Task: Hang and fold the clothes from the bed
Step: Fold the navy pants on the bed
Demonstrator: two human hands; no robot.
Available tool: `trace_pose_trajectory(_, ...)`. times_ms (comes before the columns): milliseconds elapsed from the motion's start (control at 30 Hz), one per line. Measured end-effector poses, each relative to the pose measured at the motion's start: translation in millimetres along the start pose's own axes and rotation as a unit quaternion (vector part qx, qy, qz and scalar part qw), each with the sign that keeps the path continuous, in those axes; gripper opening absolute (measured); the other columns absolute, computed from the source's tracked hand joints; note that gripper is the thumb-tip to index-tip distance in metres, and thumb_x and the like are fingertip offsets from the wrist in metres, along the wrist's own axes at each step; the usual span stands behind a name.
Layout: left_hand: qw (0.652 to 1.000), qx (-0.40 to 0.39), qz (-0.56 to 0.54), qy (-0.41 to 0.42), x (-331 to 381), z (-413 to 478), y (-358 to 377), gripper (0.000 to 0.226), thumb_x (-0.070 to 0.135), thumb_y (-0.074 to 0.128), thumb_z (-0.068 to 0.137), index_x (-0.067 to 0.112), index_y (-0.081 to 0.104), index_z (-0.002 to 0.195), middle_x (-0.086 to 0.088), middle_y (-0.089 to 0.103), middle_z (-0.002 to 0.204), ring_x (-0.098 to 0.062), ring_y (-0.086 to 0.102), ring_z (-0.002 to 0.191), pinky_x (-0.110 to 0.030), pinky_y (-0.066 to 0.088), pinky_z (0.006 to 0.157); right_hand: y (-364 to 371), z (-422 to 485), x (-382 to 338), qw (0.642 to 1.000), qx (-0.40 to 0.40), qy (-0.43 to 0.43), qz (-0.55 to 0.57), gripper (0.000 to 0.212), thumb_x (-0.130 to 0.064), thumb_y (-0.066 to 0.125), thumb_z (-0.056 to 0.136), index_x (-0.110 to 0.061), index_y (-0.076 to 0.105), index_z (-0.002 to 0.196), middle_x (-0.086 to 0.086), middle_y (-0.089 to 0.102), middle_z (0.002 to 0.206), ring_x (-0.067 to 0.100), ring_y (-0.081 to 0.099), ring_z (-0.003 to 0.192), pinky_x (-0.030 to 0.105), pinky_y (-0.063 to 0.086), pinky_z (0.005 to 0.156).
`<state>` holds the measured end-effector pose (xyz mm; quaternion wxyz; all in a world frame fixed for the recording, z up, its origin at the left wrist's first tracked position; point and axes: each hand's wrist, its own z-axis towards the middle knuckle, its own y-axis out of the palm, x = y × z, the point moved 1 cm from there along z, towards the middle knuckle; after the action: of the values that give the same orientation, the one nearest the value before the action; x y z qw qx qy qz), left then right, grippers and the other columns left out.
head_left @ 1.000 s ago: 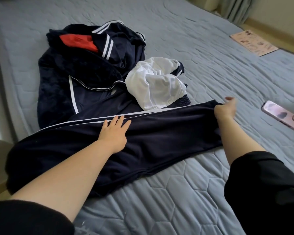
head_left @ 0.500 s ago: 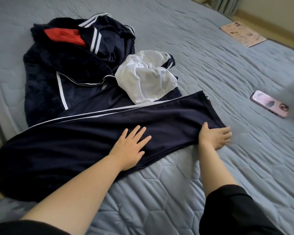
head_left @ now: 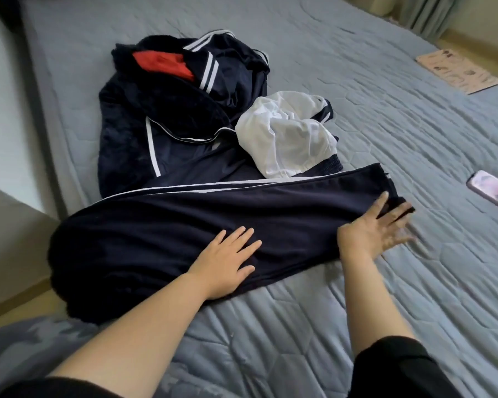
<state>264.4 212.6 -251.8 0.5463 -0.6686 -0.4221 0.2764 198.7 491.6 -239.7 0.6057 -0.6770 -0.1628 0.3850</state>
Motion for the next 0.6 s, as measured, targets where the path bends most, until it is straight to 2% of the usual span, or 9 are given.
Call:
trace_pose_trajectory(100, 0.992, 0.047, -0.043, -0.11, -21, -24, 6, 0.055, 0.039, 0.024, 0.102, 0.028, 0.007, 0.152, 0.004, -0.004, 0.161, -0.011, -0.01, 0.146, -0.036, -0.003, 0.117, 9, -36, -23, 0.999, -0.015, -0.043, 0.004, 0.096, -0.004, 0.06, 0.071, -0.022, 0.01, 0.152, 0.017, -0.016, 0.157, 0.035, -0.013, 0.145, 0.061, -0.001, 0.111)
trace_pose_trajectory(167, 0.987, 0.058, -0.041, -0.145, -36, -42, 11, 0.055, 0.036, 0.026, 0.102, 0.027, 0.008, 0.153, 0.003, -0.004, 0.161, -0.012, -0.011, 0.146, -0.037, -0.003, 0.118, 15, -66, -48, 0.988, -0.031, -0.153, 0.021, 0.088, -0.004, 0.059, 0.072, -0.016, 0.021, 0.15, 0.02, -0.008, 0.158, 0.037, -0.006, 0.145, 0.061, 0.005, 0.112)
trace_pose_trajectory(233, 0.983, 0.064, -0.033, -0.169, -49, -61, 17, 0.056, 0.035, 0.028, 0.101, 0.028, 0.008, 0.152, 0.003, -0.005, 0.161, -0.012, -0.011, 0.146, -0.037, -0.003, 0.117, 26, -106, -75, 0.949, -0.065, -0.306, 0.036, 0.078, -0.007, 0.058, 0.076, -0.011, 0.03, 0.148, 0.021, 0.002, 0.158, 0.037, 0.002, 0.146, 0.058, 0.009, 0.112)
trace_pose_trajectory(300, 0.977, 0.078, -0.034, -0.196, -61, -80, 23, 0.056, 0.033, 0.031, 0.1, 0.027, 0.012, 0.152, 0.004, -0.002, 0.161, -0.012, -0.009, 0.147, -0.038, -0.003, 0.117, 38, -146, -97, 0.896, -0.111, -0.427, 0.042, 0.068, -0.012, 0.056, 0.083, -0.009, 0.032, 0.147, 0.018, 0.009, 0.158, 0.035, 0.007, 0.146, 0.054, 0.011, 0.114)
trace_pose_trajectory(367, 0.97, 0.093, -0.037, -0.22, -71, -98, 27, 0.056, 0.031, 0.034, 0.098, 0.026, 0.018, 0.152, 0.003, 0.005, 0.161, -0.013, -0.004, 0.147, -0.038, 0.0, 0.118, 50, -176, -113, 0.858, -0.148, -0.49, 0.056, 0.062, -0.015, 0.054, 0.087, -0.01, 0.034, 0.146, 0.016, 0.012, 0.158, 0.033, 0.01, 0.146, 0.051, 0.011, 0.115)
trace_pose_trajectory(433, 0.956, 0.122, -0.036, -0.263, -83, -115, 29, 0.053, 0.03, 0.038, 0.097, 0.025, 0.028, 0.149, 0.002, 0.016, 0.159, -0.016, 0.006, 0.147, -0.04, 0.005, 0.118, 61, -194, -125, 0.843, -0.165, -0.509, 0.058, 0.059, -0.019, 0.053, 0.089, -0.01, 0.035, 0.145, 0.015, 0.018, 0.157, 0.032, 0.014, 0.146, 0.051, 0.013, 0.115)
trace_pose_trajectory(500, 0.917, 0.155, -0.061, -0.362, -96, -133, 30, 0.049, 0.032, 0.039, 0.097, 0.026, 0.037, 0.145, 0.002, 0.025, 0.157, -0.018, 0.013, 0.146, -0.043, 0.012, 0.117, 74, -205, -132, 0.846, -0.175, -0.503, 0.025, 0.059, -0.025, 0.049, 0.092, -0.013, 0.032, 0.147, 0.012, 0.018, 0.158, 0.029, 0.014, 0.146, 0.052, 0.012, 0.115)
trace_pose_trajectory(600, 0.821, 0.199, -0.17, -0.507, -117, -157, 35, 0.046, 0.031, 0.039, 0.099, 0.021, 0.04, 0.144, -0.002, 0.031, 0.154, -0.022, 0.023, 0.142, -0.042, 0.022, 0.113, 88, -213, -135, 0.859, -0.171, -0.483, -0.013, 0.063, -0.029, 0.046, 0.092, -0.015, 0.026, 0.15, 0.009, 0.015, 0.159, 0.025, 0.012, 0.146, 0.052, 0.009, 0.115)
